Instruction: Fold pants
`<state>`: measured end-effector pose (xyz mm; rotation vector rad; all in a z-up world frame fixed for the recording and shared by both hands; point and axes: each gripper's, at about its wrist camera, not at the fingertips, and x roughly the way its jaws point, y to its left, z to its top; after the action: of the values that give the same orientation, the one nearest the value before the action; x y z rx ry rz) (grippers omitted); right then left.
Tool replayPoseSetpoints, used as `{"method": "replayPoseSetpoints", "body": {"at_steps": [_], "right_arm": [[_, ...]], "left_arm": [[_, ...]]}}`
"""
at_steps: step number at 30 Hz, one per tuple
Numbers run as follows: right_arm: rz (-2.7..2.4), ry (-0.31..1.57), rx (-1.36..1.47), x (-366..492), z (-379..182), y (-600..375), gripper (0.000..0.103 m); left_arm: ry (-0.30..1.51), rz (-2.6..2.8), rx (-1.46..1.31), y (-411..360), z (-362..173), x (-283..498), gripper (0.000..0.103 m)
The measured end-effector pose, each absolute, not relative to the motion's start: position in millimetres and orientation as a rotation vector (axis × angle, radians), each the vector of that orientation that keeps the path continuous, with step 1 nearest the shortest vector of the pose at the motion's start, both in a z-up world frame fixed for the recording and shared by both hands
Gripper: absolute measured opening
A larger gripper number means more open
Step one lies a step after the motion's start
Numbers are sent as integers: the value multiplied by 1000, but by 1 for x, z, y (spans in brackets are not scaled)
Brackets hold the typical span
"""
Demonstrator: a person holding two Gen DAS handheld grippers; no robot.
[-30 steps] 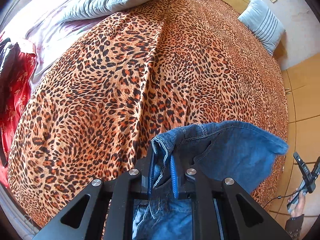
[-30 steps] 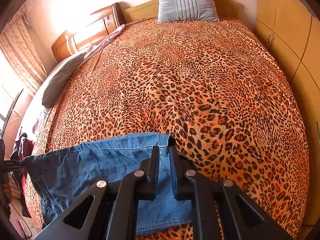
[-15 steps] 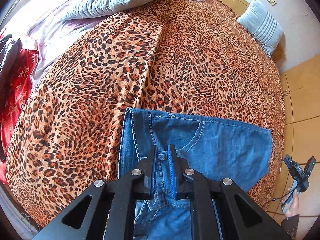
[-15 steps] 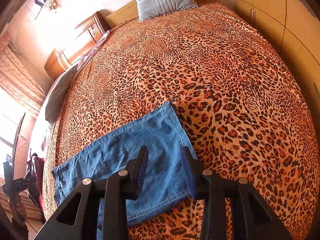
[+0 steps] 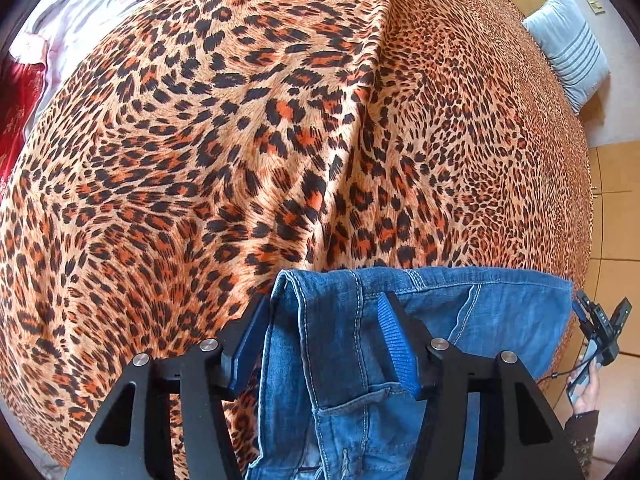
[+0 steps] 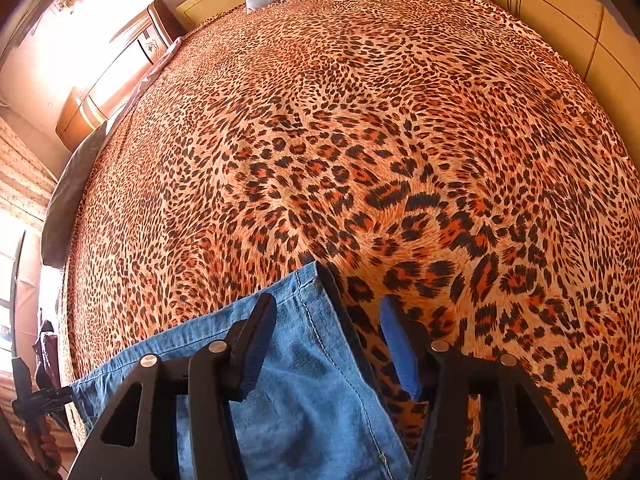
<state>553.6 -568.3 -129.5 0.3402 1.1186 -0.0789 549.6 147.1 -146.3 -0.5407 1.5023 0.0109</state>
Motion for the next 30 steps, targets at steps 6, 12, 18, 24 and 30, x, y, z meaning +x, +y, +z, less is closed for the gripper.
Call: {"method": "replayPoseSetpoints", "body": {"at_steps": [6,12,18,24,30], "right_arm": [[-27,1163,337,570,-146,-564,61],[12,1188,342,580,-158,-557,63],[-6,1244,160,594,-160,-529,37],[21,1208,56,579,-144,-506,6],[60,1132,74,546,-114,-497,6]], "left_arm": [[1535,-8,-539,155,-161,563,64],[1537,-70,-515,139,-177,574,73],[1536,-50,-417,112,-177,570,31],[1480,-39,-384,94,-156,559,23],[1418,-51,-402,91,-127,543,22]]}}
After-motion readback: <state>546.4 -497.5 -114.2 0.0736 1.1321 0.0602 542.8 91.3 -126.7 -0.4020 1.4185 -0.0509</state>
